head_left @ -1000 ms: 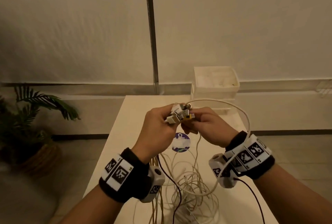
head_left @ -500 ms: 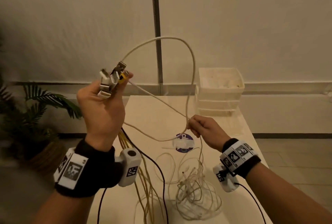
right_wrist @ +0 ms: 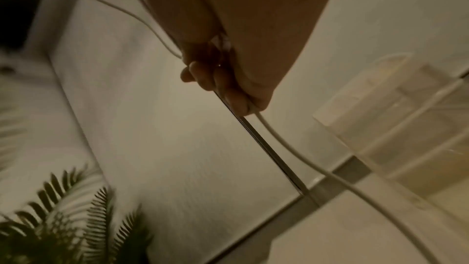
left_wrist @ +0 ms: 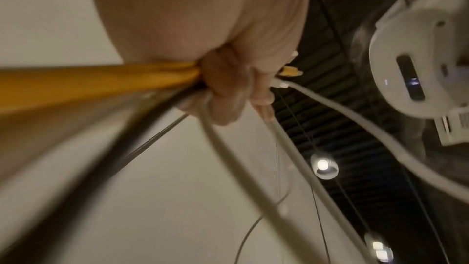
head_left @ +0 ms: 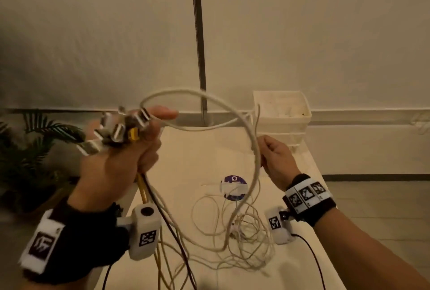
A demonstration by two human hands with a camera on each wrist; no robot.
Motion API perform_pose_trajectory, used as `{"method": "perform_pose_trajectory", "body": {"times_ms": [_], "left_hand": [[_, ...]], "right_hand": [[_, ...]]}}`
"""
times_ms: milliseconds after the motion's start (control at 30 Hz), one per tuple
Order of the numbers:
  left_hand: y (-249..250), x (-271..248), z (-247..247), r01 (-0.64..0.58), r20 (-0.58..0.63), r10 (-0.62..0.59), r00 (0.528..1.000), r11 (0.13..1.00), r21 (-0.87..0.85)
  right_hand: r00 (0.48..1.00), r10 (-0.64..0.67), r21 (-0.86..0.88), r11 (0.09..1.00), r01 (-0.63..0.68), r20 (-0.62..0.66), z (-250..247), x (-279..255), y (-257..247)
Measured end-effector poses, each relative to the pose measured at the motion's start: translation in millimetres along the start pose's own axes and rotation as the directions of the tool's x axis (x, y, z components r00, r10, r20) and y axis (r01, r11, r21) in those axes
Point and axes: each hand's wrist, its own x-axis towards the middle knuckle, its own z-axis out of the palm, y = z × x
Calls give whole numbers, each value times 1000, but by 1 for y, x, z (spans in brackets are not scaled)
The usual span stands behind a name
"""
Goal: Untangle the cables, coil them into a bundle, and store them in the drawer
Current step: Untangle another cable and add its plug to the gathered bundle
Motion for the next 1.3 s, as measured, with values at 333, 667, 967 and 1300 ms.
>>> {"method": "perform_pose_trajectory", "body": {"times_ms": [333, 667, 967, 1300], "left_hand": [[-44, 3, 26, 377, -6, -378, 926, 921, 103], [-48, 0, 68, 469, 110, -489, 865, 867, 169], [-24, 1, 42, 285, -29, -284, 958, 954, 95], [23, 1, 29, -107, -106, 115, 988, 991, 77]], "right_hand": [[875, -123, 43, 992, 117, 468, -9, -13, -82], [803, -176, -299, 865, 402, 569, 16, -39, -104], [891, -140, -224, 940, 256, 432, 4, -31, -53], [990, 24, -242, 970, 11, 141, 5, -28, 38]]}}
